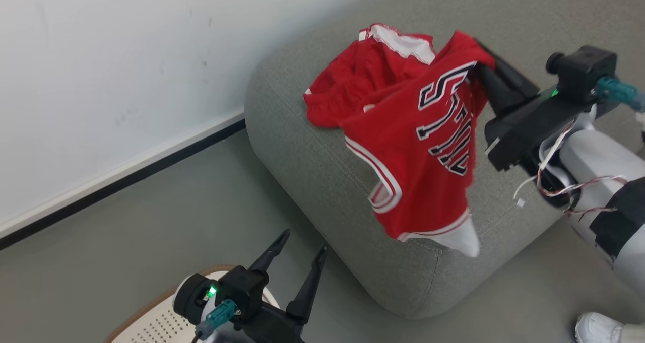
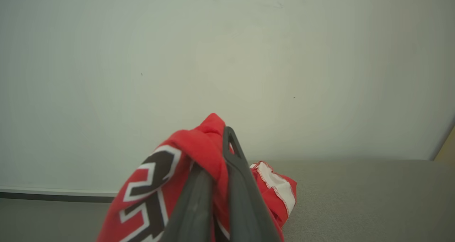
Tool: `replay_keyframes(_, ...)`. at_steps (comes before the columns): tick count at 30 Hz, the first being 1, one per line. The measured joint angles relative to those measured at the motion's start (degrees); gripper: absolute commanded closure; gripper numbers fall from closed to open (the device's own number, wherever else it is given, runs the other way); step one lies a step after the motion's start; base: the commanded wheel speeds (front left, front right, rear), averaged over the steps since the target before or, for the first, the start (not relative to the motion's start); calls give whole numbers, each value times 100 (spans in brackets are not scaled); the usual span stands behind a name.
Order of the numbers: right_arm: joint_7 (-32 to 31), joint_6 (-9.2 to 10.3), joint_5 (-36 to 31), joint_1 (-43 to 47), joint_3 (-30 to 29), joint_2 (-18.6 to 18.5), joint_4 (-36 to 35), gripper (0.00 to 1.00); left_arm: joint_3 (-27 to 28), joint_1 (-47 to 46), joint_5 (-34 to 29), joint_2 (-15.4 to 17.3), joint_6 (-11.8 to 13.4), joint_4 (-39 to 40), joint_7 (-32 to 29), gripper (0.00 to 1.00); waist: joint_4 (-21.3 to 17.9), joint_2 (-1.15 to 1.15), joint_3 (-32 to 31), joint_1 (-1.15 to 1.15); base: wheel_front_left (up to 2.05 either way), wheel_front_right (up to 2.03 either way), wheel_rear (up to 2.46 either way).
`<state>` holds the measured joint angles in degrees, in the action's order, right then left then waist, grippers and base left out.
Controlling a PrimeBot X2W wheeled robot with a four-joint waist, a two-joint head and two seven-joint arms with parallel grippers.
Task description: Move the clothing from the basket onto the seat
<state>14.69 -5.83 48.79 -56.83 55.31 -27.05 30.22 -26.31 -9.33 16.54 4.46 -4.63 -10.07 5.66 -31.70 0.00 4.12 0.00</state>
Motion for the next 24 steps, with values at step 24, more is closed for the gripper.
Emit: replay_keyframes(24,0,112,-197,-2610,-951,-555,1335,100,185,-1175,-367,260,70,709,-332,0,511,1,1468,2,0,0,0)
